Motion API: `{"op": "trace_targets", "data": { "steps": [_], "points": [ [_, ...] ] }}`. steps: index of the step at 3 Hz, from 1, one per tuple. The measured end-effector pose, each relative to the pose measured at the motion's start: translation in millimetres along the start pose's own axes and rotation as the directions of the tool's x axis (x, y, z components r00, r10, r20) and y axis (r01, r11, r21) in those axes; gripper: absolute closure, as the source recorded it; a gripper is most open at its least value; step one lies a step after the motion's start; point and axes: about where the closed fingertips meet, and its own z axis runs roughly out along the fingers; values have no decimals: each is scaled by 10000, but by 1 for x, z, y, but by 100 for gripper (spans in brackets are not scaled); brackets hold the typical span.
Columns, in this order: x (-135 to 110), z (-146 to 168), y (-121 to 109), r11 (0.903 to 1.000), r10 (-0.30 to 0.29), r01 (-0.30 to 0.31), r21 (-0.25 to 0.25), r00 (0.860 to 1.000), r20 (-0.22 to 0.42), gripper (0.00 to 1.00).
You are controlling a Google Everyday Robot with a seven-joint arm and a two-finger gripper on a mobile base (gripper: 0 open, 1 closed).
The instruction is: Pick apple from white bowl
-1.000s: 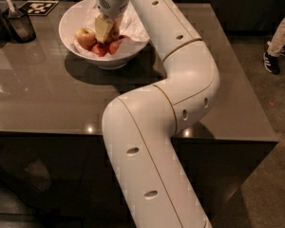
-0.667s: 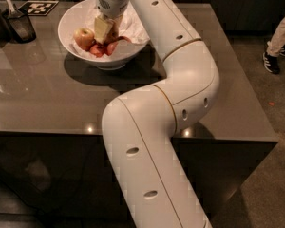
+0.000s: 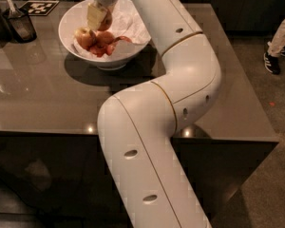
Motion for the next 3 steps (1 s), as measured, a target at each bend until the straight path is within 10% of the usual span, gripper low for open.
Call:
{"op": "trace_targets", "data": {
  "steps": [3],
  "points": [
    [-25,-64,3,9966,-687,633,521,9915,1105,100]
  ]
}}
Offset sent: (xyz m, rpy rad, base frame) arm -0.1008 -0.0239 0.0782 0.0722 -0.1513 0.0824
